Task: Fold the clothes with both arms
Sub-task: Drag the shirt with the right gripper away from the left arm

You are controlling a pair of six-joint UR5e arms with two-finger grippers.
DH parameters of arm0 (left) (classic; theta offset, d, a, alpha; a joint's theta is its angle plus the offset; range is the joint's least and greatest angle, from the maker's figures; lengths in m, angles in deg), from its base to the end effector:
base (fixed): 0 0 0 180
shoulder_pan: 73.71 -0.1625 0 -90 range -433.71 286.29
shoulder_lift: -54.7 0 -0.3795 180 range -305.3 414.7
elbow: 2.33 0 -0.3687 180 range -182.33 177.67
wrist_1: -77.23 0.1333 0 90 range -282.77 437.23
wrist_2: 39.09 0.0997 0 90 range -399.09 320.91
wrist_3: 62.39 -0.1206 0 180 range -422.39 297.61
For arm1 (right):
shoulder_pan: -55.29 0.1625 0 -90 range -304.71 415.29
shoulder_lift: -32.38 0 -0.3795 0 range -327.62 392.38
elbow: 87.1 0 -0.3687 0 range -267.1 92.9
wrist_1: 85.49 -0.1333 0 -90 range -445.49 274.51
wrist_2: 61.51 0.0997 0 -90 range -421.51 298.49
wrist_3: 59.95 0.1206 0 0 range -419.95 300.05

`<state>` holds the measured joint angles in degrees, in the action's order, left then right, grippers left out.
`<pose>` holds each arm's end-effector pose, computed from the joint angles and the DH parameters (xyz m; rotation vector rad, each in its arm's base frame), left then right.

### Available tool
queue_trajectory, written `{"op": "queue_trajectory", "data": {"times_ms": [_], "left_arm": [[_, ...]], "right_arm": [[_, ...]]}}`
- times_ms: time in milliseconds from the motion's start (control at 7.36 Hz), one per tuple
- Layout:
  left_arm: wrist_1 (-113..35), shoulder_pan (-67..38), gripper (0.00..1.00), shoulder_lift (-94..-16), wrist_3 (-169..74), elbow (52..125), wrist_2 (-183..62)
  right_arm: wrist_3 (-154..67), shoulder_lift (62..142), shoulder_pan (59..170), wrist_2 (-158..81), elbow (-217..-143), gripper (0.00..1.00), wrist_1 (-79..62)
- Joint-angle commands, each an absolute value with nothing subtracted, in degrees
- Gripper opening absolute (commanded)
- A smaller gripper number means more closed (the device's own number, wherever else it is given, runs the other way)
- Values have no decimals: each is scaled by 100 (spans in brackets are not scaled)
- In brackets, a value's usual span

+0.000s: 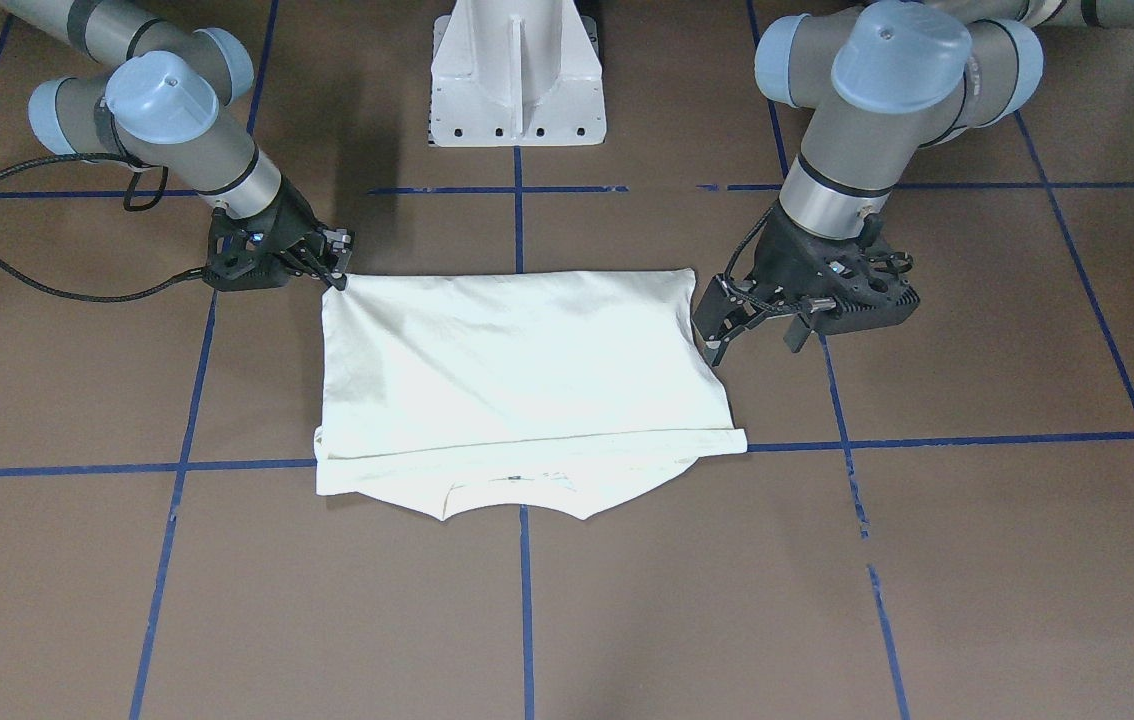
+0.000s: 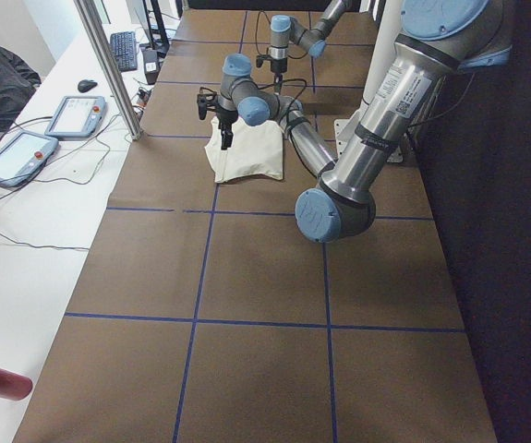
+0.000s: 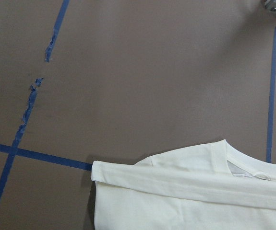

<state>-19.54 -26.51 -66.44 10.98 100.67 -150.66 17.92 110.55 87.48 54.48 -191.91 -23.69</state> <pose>0.3497 -0.5086 0.2239 0.1665 0.9341 -0.3260 -0.4255 -0.3629 0.3495 -0.0326 -1.0267 0.1018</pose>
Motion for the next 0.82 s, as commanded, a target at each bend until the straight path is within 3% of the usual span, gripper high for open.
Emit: {"op": "queue_trajectory", "data": {"times_ms": [0, 272, 408, 544, 679], "left_arm": [[-1954, -2651, 99, -6650, 1117, 10085, -15054], [-1963, -2695, 99, -6659, 1126, 10138, -15054], [-1972, -2730, 99, -6659, 1126, 10129, -15071], [-1972, -2756, 99, -6659, 1126, 10138, -15080], [-1972, -2774, 99, -6659, 1126, 10173, -15089]], "right_arm": [[1792, 11697, 8432, 5599, -19771, 0, -2371], [1800, 13119, 7615, 5634, -21018, 0, -2414], [1861, 13282, 7290, 5652, -21120, 0, -2423], [1932, 13275, 7113, 5705, -21147, 30, -2432], [1950, 13275, 7093, 5714, -21304, 99, -2432]]}}
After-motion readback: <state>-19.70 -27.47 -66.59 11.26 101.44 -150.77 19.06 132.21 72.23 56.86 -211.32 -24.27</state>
